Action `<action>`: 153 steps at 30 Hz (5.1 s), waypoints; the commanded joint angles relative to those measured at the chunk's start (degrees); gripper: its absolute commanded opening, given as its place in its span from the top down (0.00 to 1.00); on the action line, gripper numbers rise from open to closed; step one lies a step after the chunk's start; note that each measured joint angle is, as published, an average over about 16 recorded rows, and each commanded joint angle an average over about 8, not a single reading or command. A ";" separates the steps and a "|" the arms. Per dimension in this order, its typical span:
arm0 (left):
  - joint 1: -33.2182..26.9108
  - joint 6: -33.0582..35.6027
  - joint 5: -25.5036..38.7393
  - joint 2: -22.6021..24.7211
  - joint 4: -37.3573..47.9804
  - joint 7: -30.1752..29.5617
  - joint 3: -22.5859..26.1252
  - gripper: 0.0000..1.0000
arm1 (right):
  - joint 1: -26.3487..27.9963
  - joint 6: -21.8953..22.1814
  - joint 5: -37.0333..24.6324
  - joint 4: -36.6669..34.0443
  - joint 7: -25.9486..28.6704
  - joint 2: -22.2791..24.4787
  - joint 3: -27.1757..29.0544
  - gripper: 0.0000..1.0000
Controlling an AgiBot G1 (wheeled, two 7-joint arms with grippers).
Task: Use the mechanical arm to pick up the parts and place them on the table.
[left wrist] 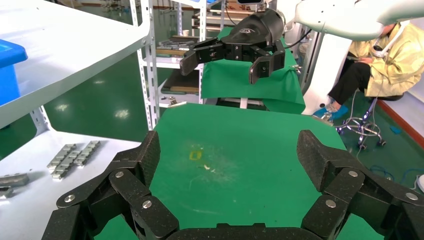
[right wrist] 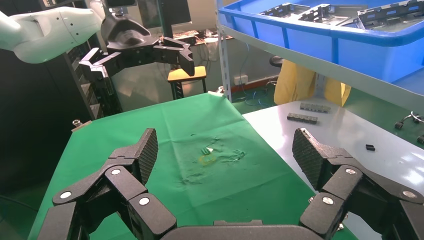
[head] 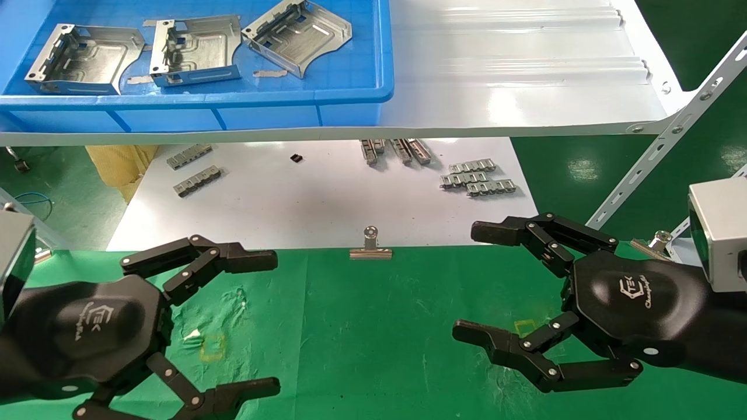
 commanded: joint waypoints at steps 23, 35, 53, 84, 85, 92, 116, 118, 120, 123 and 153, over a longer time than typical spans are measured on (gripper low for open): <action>0.01 -0.01 0.00 0.00 0.00 -0.01 0.00 0.00 | 0.00 0.00 0.00 0.00 0.00 0.00 0.00 1.00; -2.35 -5.84 0.56 2.03 1.69 0.19 -1.19 0.00 | 0.00 0.00 0.00 0.00 0.00 0.00 0.00 1.00; -19.58 -20.90 10.01 11.48 16.13 -0.07 0.97 0.00 | 0.00 0.00 0.00 0.00 0.00 0.00 0.00 1.00; -45.47 -37.17 43.77 10.63 34.61 -27.67 16.65 0.00 | 0.00 0.00 0.00 0.00 0.00 0.00 0.00 1.00; -45.87 -37.35 44.71 10.70 34.75 -28.79 17.13 0.00 | 0.00 0.00 0.00 0.00 0.00 0.00 0.00 1.00; -46.68 -38.97 49.82 10.31 34.24 -35.13 19.49 0.00 | 0.00 0.00 0.00 0.00 0.00 0.00 0.00 1.00; -40.44 -42.82 59.33 4.45 21.73 -56.04 22.60 1.00 | 0.00 0.00 0.00 0.00 0.00 0.00 0.00 1.00; -39.85 -43.24 60.05 4.28 21.00 -57.47 22.78 1.00 | 0.00 0.00 0.00 0.00 0.00 0.00 0.00 1.00; -39.26 -43.61 60.51 4.19 20.38 -58.72 22.89 1.00 | 0.00 0.00 0.00 0.00 0.00 0.00 0.00 1.00; -38.49 -44.04 60.80 4.14 19.61 -59.90 22.98 1.00 | 0.00 0.00 0.00 0.00 0.00 0.00 0.00 1.00; -38.25 -45.42 59.96 3.81 19.22 -57.98 22.41 1.00 | 0.00 0.00 0.00 0.00 0.00 0.00 0.00 1.00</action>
